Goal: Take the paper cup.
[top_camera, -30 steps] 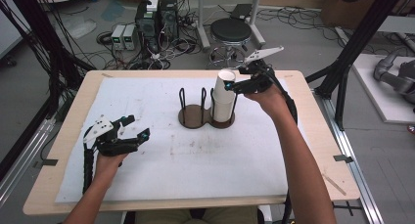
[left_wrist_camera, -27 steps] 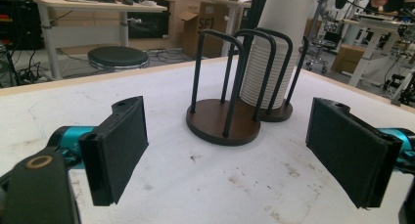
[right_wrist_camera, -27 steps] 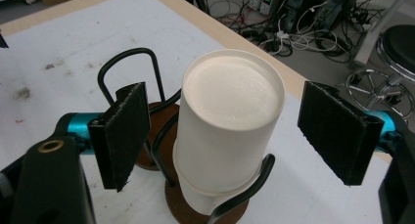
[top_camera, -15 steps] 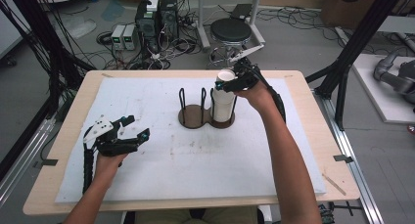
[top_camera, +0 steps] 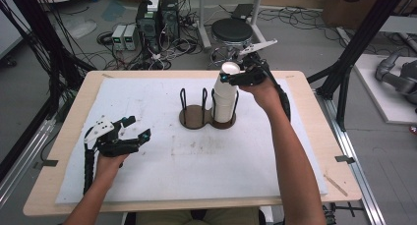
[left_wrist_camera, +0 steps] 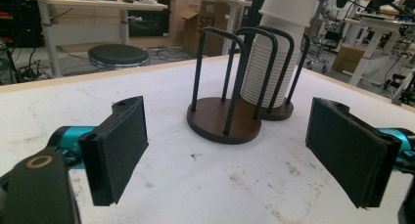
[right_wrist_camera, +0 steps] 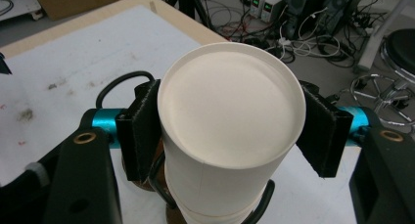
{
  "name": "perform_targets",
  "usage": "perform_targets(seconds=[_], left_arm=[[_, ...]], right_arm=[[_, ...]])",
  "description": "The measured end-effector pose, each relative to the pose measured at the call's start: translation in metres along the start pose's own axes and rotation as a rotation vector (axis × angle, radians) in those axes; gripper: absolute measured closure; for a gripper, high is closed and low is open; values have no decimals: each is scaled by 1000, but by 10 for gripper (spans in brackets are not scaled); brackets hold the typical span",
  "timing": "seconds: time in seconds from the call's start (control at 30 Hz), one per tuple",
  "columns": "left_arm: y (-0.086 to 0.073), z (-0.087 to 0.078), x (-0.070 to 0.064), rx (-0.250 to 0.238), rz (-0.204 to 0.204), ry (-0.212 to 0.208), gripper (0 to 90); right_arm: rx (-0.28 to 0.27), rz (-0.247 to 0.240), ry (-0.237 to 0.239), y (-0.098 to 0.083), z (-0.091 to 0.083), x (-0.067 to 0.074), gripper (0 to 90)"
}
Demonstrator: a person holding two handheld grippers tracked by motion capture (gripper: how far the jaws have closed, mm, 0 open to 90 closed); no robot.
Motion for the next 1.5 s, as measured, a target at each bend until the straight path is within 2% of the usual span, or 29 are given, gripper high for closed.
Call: perform_targets(seconds=[0.57, 0.63, 0.9, 0.97, 1.1, 1.17, 1.2, 1.23, 1.33, 1.5], left_arm=[[0, 0, -1, 3, 6, -13, 155], [0, 0, -2, -1, 5, -16, 155], [0, 0, -3, -2, 8, -20, 155], [0, 0, -3, -1, 11, -23, 155], [0, 1, -4, -1, 13, -32, 155], [0, 2, -6, -4, 14, -40, 155], [0, 2, -6, -4, 14, -40, 155], [0, 2, -6, -2, 17, -40, 155], [0, 2, -7, -6, 16, -48, 155], [1, 3, -10, -17, 20, -75, 155]], right_arm=[[-129, -4, -10, 12, -47, 6, 341], [-150, -10, -13, 12, -57, 7, 341], [-175, -32, -10, 3, -83, 15, 342], [-178, -45, -5, -5, -94, 18, 342], [-172, -53, -8, -15, -102, 22, 342], [-175, -62, -1, -29, -109, 26, 342], [-175, -62, -1, -29, -109, 26, 342], [-176, -63, 3, -39, -112, 28, 342], [-171, -62, 13, -58, -113, 31, 342], [-159, -50, 43, -86, -104, 35, 342]])
Point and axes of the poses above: each handheld gripper's, and its own axes: z roughly forward along the jaws, y roughly out of its top, x roughly to its left, the point moved 1 cm from there along z, roughly forward along the jaws, and after that the axes turned 6 degrees about x, right-handed, at the moved point
